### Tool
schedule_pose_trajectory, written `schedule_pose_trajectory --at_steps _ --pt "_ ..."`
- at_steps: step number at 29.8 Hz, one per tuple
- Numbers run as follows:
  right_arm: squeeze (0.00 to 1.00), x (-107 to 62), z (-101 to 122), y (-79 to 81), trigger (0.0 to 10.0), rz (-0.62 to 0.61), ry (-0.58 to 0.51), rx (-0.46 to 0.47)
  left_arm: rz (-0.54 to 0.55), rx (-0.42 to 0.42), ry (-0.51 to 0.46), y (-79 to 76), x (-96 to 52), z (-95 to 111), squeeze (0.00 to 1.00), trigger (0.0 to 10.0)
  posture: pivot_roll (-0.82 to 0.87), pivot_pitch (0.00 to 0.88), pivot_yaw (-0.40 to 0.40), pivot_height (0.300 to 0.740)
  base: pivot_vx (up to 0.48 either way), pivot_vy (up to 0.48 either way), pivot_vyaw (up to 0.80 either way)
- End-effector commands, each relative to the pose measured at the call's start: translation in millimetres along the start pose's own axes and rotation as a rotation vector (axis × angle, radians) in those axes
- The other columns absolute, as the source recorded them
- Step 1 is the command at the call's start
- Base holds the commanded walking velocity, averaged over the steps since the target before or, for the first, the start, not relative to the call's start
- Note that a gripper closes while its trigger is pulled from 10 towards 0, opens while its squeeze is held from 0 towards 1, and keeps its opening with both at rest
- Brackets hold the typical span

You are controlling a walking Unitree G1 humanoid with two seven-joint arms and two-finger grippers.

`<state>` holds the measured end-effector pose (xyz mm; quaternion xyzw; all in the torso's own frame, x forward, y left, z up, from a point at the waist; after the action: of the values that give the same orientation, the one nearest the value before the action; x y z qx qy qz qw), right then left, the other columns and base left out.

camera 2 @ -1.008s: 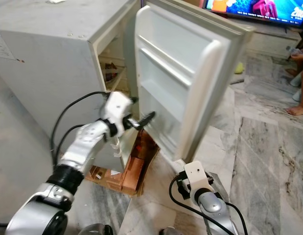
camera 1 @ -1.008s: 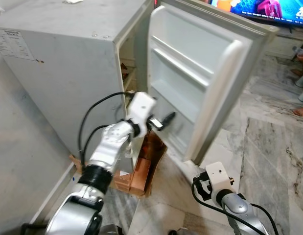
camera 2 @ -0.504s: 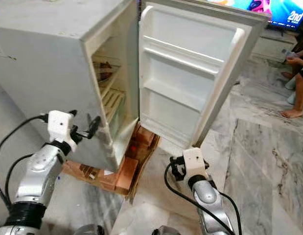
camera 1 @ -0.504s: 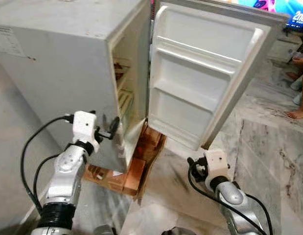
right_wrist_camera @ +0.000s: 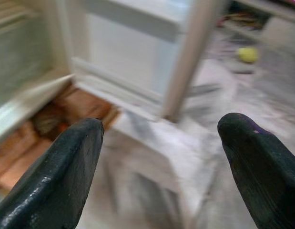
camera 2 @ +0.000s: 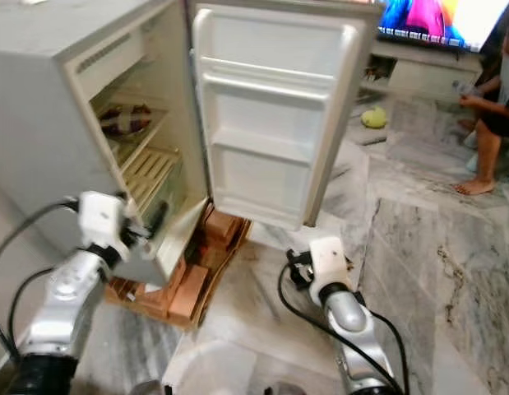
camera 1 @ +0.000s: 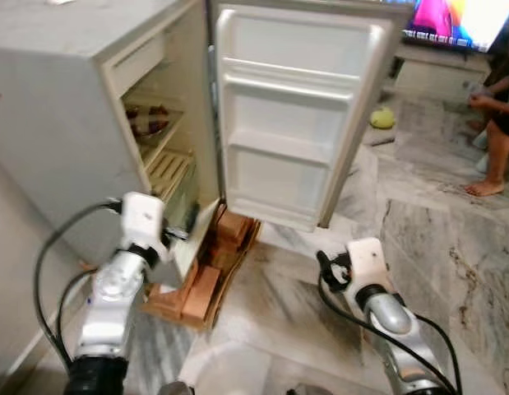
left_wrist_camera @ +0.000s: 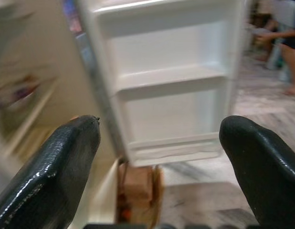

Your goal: Restocking fridge

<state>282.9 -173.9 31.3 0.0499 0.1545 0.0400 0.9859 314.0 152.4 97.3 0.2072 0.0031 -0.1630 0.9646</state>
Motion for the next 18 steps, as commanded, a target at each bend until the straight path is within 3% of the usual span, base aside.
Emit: schedule_pose_trajectory --at_steps 1,8,13,18 --pt "0.0 1.4 3.2 2.7 10.0 0.005 -0.017 0.012 0.023 0.036 0.01 11.6 -6.5 -1.7 0.0 10.0 0.01 0.022 -0.015 0.74 0.334 -0.341 -0.8" --pt "0.0 6.2 13.8 10.0 10.0 0.023 -0.046 0.006 0.063 0.115 0.049 32.6 -21.5 -2.0 0.0 10.0 0.05 0.045 -0.027 0.74 0.383 -0.249 -0.8" --pt "0.0 10.3 16.3 15.2 10.0 0.041 -0.051 0.012 0.049 0.11 0.083 29.4 -25.9 -8.4 0.0 10.0 0.04 0.039 -0.052 0.74 0.436 0.0 -0.72" --pt "0.0 14.3 22.6 26.8 10.0 0.078 -0.107 0.076 0.019 0.188 0.09 24.0 -27.6 -19.6 0.0 10.0 0.04 0.006 -0.053 0.74 0.459 0.0 0.0"
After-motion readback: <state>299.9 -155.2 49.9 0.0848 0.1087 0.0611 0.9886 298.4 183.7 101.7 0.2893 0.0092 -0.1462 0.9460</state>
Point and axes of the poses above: a point about 5 cm out from each wrist's last joint towards the gripper, its own x axis pointing out of the wrist towards the gripper, its own z axis along the axis of the wrist's last joint, y = z × x, the point moved 3 cm from there along x, pointing out of the wrist towards the gripper, and after that the axes turned 15 degrees about x, right-handed, at the moved point
